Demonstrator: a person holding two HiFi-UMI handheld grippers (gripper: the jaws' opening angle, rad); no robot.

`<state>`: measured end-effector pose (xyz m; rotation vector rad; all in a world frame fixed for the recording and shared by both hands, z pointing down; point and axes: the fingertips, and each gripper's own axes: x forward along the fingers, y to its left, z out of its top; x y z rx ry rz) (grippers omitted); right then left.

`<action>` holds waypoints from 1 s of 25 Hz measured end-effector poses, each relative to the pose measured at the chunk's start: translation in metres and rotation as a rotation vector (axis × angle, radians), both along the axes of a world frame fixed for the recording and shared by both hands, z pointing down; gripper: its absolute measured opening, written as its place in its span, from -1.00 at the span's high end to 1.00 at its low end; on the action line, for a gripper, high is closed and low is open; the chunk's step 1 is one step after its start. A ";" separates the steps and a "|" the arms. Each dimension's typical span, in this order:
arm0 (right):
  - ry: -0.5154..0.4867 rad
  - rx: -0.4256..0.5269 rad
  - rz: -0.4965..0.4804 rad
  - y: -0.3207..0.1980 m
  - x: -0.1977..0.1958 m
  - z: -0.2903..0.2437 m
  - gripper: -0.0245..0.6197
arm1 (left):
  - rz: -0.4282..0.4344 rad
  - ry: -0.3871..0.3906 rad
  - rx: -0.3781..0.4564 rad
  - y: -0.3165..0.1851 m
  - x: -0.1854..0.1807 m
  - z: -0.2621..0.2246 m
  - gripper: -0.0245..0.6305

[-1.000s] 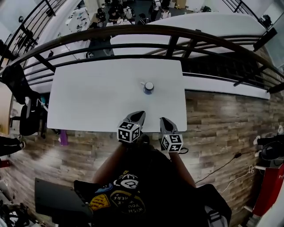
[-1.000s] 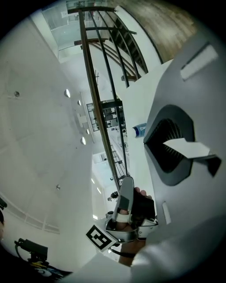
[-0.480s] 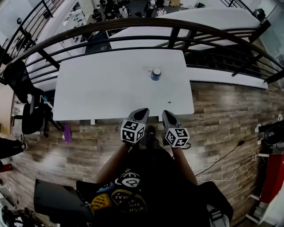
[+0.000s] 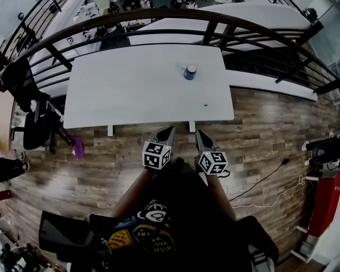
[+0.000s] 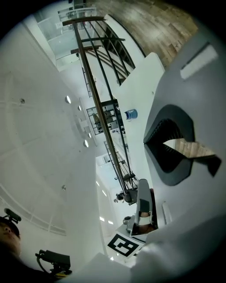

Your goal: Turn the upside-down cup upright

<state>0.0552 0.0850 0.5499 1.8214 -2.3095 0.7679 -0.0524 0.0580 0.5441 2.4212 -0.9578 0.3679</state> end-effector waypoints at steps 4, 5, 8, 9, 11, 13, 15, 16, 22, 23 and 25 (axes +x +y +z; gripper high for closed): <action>0.006 0.011 0.006 0.009 0.011 -0.012 0.92 | -0.038 0.041 -0.036 0.016 -0.005 -0.006 0.91; 0.000 0.013 0.000 0.012 0.012 -0.015 0.92 | -0.043 0.044 -0.034 0.020 -0.003 -0.009 0.91; -0.008 0.020 -0.027 0.024 0.011 -0.019 0.92 | -0.022 0.023 -0.001 0.032 0.014 -0.013 0.91; -0.010 0.018 -0.034 0.028 0.012 -0.018 0.92 | -0.007 0.011 0.011 0.036 0.022 -0.013 0.91; -0.016 0.013 -0.041 0.033 0.018 -0.017 0.92 | 0.020 -0.004 0.024 0.044 0.038 -0.015 0.91; -0.025 0.016 -0.041 0.034 0.023 -0.020 0.92 | 0.036 -0.003 0.029 0.049 0.047 -0.019 0.91; -0.031 0.027 -0.037 0.036 0.025 -0.025 0.92 | 0.039 0.000 0.026 0.049 0.049 -0.022 0.91; -0.032 0.030 -0.036 0.038 0.025 -0.026 0.92 | 0.038 -0.001 0.026 0.049 0.048 -0.022 0.91; -0.033 0.022 -0.059 0.048 0.018 -0.021 0.92 | 0.047 -0.019 0.049 0.057 0.048 -0.025 0.91; -0.032 0.022 -0.065 0.048 0.017 -0.020 0.92 | 0.047 -0.018 0.049 0.058 0.048 -0.024 0.91; -0.029 0.022 -0.074 0.049 0.014 -0.019 0.92 | 0.043 -0.016 0.047 0.060 0.047 -0.022 0.91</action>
